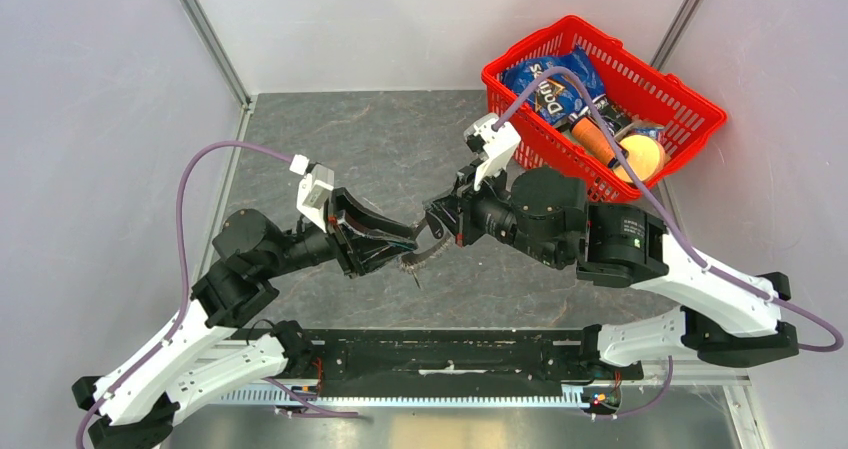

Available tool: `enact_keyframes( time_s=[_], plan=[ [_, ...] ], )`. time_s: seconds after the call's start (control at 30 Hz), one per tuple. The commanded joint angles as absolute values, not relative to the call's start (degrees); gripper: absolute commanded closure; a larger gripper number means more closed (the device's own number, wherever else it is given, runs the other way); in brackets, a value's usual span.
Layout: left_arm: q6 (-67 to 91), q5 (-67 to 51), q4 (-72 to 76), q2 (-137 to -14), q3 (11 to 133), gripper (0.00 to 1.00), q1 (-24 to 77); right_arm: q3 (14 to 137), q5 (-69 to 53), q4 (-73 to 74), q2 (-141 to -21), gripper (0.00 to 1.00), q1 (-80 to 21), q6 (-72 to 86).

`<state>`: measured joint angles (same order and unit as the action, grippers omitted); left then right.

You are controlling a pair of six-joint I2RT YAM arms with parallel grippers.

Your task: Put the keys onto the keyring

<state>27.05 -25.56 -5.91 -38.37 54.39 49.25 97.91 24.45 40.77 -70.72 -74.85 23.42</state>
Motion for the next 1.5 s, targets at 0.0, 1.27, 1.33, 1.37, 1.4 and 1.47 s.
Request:
enact_keyframes(
  time_s=[0.0, 1.27, 1.33, 1.37, 1.4, 1.47],
  plan=[
    [28.9, -26.1, -4.0, -38.9, 56.2, 0.6, 49.3, 100.3, 26.0, 36.4, -70.8, 1.0, -74.9, 24.2],
    [24.0, -17.9, -5.0, -38.5, 53.6, 0.6, 49.3, 97.3, 23.8, 34.9, -68.1, 1.0, -74.9, 26.7],
    [24.2, -18.5, -4.0, -38.5, 53.4, 0.6, 49.3, 96.7, 24.1, 34.7, -67.9, 1.0, -74.9, 27.0],
    [24.2, -18.8, -3.7, -38.6, 53.4, 0.59, 49.3, 96.5, 24.4, 34.6, -67.7, 1.0, -74.9, 27.1],
    [24.4, -19.0, -3.4, -38.8, 53.5, 0.59, 49.3, 96.3, 24.7, 34.4, -67.6, 1.0, -74.9, 27.4],
    [24.7, -19.6, -2.8, -39.1, 53.6, 0.59, 49.3, 95.7, 25.4, 34.0, -67.4, 1.0, -74.9, 27.7]
  ],
)
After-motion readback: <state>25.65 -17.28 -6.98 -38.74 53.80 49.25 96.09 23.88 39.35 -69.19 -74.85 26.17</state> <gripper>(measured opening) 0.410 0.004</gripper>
